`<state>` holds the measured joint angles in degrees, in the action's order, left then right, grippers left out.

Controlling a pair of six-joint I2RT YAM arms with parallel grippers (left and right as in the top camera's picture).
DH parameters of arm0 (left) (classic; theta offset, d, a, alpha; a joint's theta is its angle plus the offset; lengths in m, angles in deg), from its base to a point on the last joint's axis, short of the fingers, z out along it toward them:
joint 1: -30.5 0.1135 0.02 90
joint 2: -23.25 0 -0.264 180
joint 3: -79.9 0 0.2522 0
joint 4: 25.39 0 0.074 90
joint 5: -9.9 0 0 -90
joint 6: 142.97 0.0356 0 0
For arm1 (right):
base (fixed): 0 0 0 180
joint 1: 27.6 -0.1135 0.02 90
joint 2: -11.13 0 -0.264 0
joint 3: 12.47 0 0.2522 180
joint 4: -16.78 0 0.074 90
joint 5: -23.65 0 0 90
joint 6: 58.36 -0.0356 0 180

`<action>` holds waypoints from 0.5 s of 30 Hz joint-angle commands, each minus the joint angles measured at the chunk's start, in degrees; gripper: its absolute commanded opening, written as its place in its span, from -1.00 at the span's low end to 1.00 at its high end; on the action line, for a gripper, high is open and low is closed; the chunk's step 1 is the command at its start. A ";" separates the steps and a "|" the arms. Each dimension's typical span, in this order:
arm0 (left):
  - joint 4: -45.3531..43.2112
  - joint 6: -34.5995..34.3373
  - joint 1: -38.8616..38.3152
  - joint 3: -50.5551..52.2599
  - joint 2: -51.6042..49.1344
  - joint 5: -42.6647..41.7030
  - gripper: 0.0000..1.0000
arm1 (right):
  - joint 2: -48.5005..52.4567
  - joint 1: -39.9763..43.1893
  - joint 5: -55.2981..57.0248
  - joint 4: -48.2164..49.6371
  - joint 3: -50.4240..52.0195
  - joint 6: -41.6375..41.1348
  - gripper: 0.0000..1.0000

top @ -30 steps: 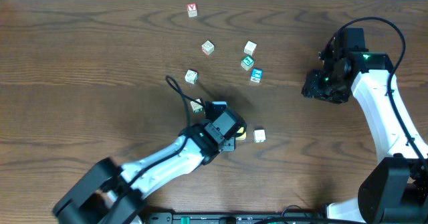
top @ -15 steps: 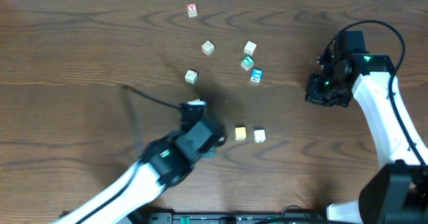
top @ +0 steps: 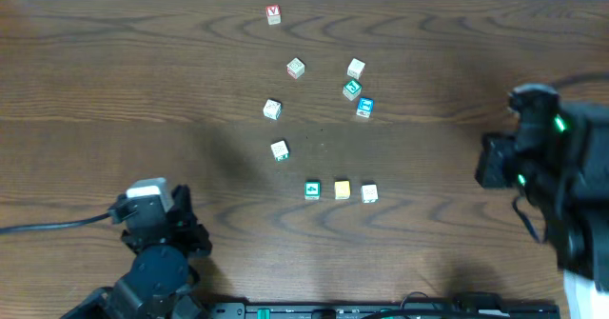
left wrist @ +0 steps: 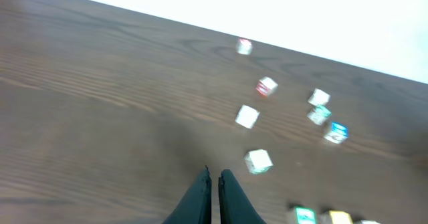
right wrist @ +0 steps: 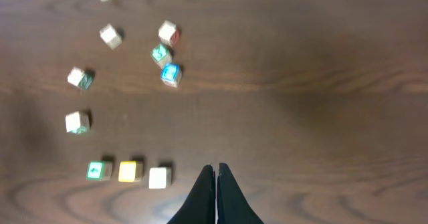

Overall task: Lift 3 blocks
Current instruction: 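Release the green block and retract the left gripper, then push the three-block row together from both sides with closed grippers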

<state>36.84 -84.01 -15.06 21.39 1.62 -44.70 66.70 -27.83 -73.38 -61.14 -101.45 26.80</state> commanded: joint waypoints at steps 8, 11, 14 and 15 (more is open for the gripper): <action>-6.91 2.54 8.24 7.69 -7.41 -8.31 -0.86 | 2.62 4.83 -17.73 10.80 24.17 -2.69 -0.98; -12.35 2.56 11.72 10.60 -13.18 -14.95 -0.86 | 5.79 4.66 -22.36 16.41 27.47 -6.58 -0.98; -18.58 3.02 15.50 12.59 -20.39 -23.23 -0.86 | 9.09 3.58 -23.08 19.80 29.99 -6.69 -0.98; -20.33 3.56 16.48 12.94 -22.64 -25.57 -0.86 | 10.14 3.21 -23.08 20.28 30.60 -6.69 -0.98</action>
<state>19.37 -82.37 -1.49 32.69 -15.34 -59.30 74.70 -23.72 -91.30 -41.86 -72.71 22.23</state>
